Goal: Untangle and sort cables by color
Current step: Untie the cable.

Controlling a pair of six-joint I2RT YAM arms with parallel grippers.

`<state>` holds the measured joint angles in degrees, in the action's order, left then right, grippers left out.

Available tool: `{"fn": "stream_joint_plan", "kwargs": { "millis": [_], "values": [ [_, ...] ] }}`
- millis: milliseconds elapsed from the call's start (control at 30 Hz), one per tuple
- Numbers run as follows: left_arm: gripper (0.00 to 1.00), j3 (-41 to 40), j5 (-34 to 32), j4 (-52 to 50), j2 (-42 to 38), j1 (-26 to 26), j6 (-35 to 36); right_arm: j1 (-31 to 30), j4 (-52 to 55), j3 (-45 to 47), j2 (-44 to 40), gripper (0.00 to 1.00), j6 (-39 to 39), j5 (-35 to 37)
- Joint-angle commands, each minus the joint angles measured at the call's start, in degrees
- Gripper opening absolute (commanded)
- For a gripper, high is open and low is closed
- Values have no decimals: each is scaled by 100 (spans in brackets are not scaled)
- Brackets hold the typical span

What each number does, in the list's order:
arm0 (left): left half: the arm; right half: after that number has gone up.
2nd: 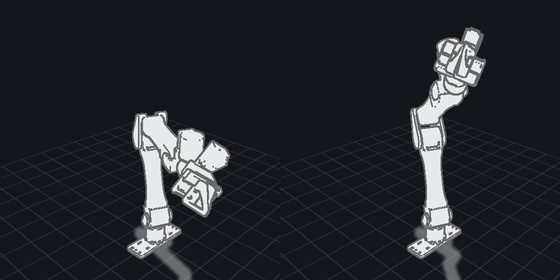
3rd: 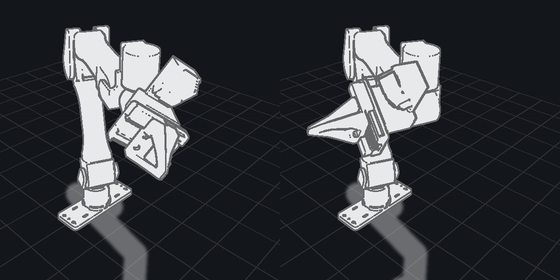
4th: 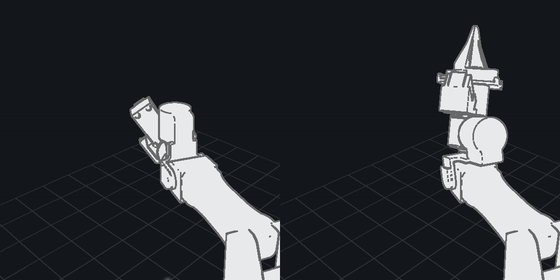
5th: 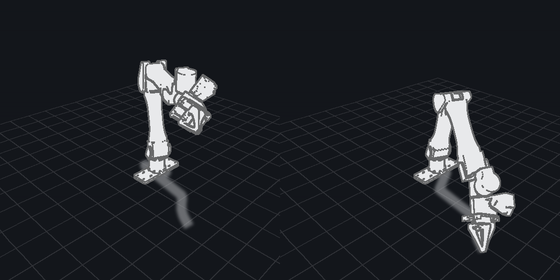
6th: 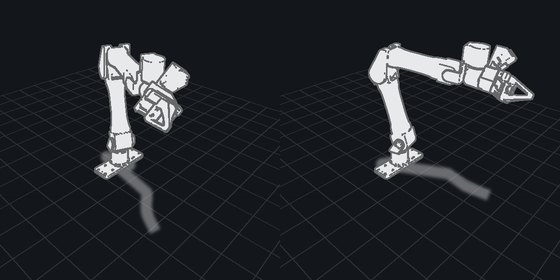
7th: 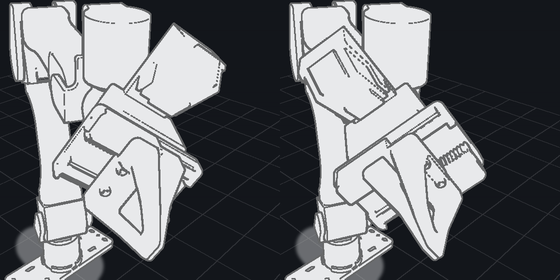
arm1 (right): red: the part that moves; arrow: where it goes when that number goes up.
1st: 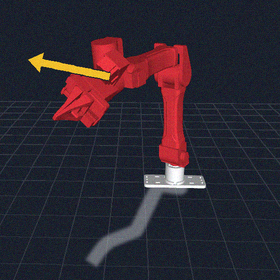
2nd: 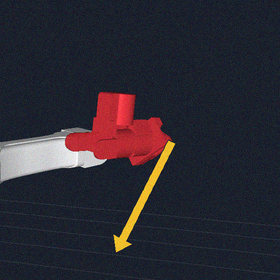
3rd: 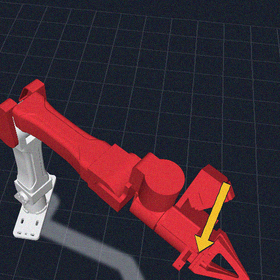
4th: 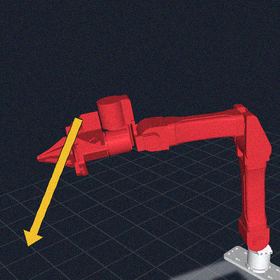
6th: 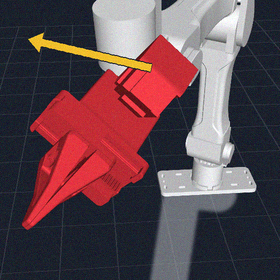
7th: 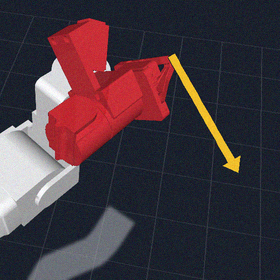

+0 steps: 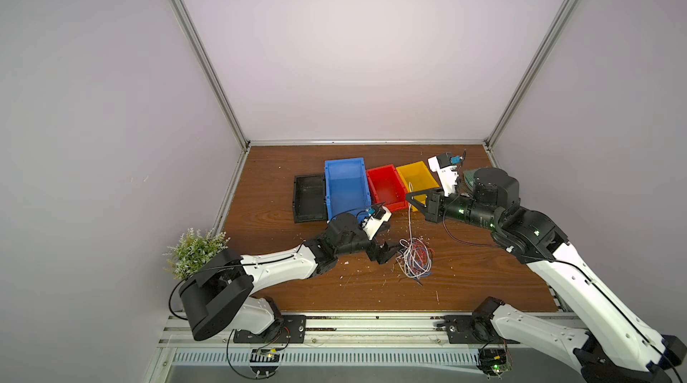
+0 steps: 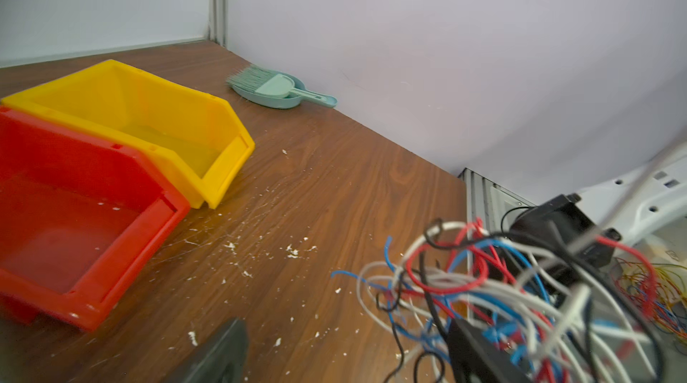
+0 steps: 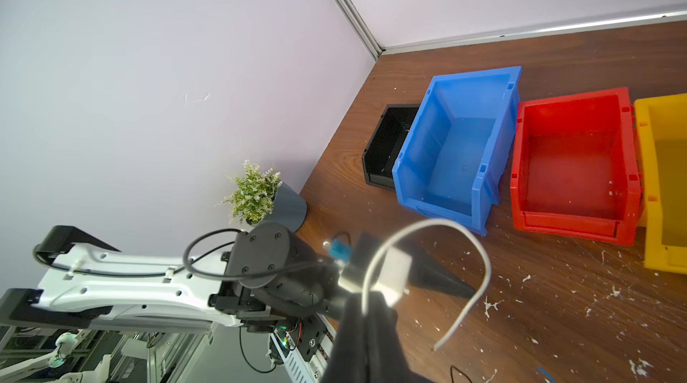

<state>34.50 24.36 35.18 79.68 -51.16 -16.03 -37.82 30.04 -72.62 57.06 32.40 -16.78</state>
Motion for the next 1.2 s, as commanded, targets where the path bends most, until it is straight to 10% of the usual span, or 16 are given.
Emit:
{"fn": "stream_joint_plan", "kwargs": {
  "millis": [0,400,633,1167],
  "values": [
    [90,-157,53,423,-169,-40,30,-40,-343,-127,-81,0,47,-15],
    [100,-339,-338,-299,-1544,-27,610,-40,-599,188,-47,0,66,252],
    [98,37,-1880,-1096,-1061,-28,443,-114,-1067,453,59,0,334,25],
    [100,-231,-671,113,-602,-45,-169,-296,-894,432,11,0,337,625]
  ]
}}
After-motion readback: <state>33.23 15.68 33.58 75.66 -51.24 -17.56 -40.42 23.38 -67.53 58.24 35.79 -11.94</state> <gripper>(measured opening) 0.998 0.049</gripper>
